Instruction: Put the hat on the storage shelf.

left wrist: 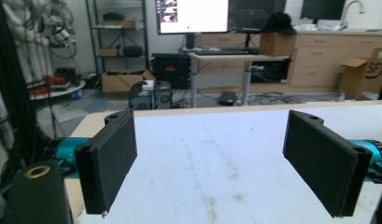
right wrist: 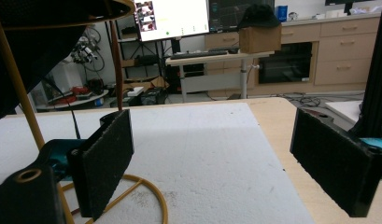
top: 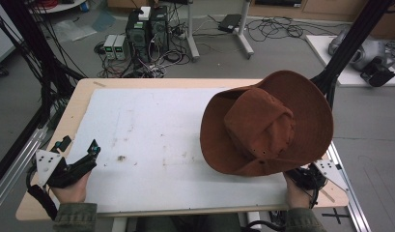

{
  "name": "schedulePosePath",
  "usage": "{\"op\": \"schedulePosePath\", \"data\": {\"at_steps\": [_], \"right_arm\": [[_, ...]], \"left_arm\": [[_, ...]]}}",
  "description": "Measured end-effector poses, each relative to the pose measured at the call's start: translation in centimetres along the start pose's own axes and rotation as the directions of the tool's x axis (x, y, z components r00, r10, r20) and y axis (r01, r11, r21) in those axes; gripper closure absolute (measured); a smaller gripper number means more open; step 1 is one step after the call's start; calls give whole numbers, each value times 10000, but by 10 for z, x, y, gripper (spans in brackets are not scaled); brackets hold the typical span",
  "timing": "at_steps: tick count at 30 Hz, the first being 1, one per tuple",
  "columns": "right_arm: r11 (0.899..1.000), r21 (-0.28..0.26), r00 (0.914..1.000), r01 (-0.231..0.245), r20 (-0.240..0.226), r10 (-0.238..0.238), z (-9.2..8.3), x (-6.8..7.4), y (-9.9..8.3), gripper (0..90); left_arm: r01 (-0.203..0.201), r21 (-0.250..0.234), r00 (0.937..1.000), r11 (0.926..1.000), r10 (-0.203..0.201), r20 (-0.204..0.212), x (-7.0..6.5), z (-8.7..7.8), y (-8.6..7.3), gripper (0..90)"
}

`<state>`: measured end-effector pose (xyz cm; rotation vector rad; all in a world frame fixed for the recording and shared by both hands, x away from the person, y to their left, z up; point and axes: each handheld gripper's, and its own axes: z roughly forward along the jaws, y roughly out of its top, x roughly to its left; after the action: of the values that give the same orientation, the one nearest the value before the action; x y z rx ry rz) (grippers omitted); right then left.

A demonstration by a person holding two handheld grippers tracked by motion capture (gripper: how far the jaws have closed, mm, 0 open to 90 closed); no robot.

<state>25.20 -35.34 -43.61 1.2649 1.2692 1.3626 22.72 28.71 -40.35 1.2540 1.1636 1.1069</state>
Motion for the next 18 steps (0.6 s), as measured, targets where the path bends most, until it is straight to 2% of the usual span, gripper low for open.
{"op": "schedulePosePath", "data": {"at_steps": [4, 8, 11, 14, 18], "right_arm": [[10000, -22, 10000, -6, 11, 6, 1, 0, 0, 125], [10000, 16, 10000, -19, 3, 19, 1, 0, 0, 125], [10000, 25, 10000, -1, 28, 1, 1, 0, 0, 125], [10000, 13, 10000, 10, 8, -10, 2, 0, -1, 125], [10000, 42, 10000, -33, -29, 33, 2, 1, -1, 125]], "left_arm": [[104, 39, 9978, 9999, -101, -651, 7, -7, -8, 178], [228, 143, 9950, 9996, -213, -976, 12, -8, -20, 172], [290, 185, 9945, 9994, -270, -1015, 13, -8, -26, 171], [28, 203, 9946, 9998, -7, -1039, 11, -7, -30, 171], [-4, 370, 9964, 9993, 36, -847, 9, -6, -36, 171]]}}
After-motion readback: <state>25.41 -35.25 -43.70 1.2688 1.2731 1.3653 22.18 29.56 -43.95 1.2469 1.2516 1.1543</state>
